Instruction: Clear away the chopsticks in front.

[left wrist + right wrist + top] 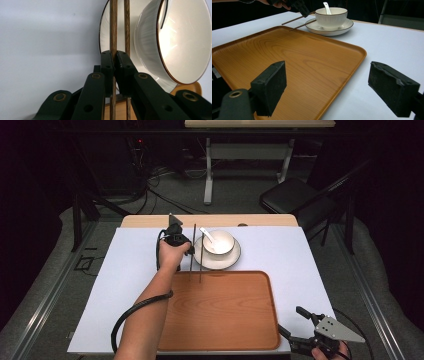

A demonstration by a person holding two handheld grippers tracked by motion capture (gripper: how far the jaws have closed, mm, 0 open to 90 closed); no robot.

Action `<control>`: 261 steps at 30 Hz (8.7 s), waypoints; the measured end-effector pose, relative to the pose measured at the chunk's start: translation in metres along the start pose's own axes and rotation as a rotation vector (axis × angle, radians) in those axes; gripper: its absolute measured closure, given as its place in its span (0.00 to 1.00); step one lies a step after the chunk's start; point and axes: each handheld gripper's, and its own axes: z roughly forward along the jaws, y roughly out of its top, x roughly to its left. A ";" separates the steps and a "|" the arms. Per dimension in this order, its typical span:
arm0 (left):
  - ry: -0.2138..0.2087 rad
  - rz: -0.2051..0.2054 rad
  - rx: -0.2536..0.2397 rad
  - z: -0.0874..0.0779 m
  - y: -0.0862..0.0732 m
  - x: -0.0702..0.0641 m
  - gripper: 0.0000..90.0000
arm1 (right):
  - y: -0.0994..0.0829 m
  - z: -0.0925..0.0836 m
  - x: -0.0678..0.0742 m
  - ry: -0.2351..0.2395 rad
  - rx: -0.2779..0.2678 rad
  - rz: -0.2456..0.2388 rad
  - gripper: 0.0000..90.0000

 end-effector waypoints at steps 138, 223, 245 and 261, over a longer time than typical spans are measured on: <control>-0.064 0.024 -0.080 -0.059 -0.065 0.049 0.51 | 0.001 0.002 -0.001 -0.001 0.004 0.017 0.16; -0.049 -0.032 0.031 0.032 -0.008 -0.011 0.95 | 0.000 0.000 -0.002 0.007 -0.004 0.020 0.16; -0.075 -0.044 -0.021 -0.009 -0.016 0.002 0.95 | 0.000 0.001 -0.001 0.007 -0.002 0.024 0.16; -0.109 -0.030 -0.007 -0.065 -0.070 0.038 0.95 | 0.000 0.000 0.000 0.000 0.000 0.018 0.16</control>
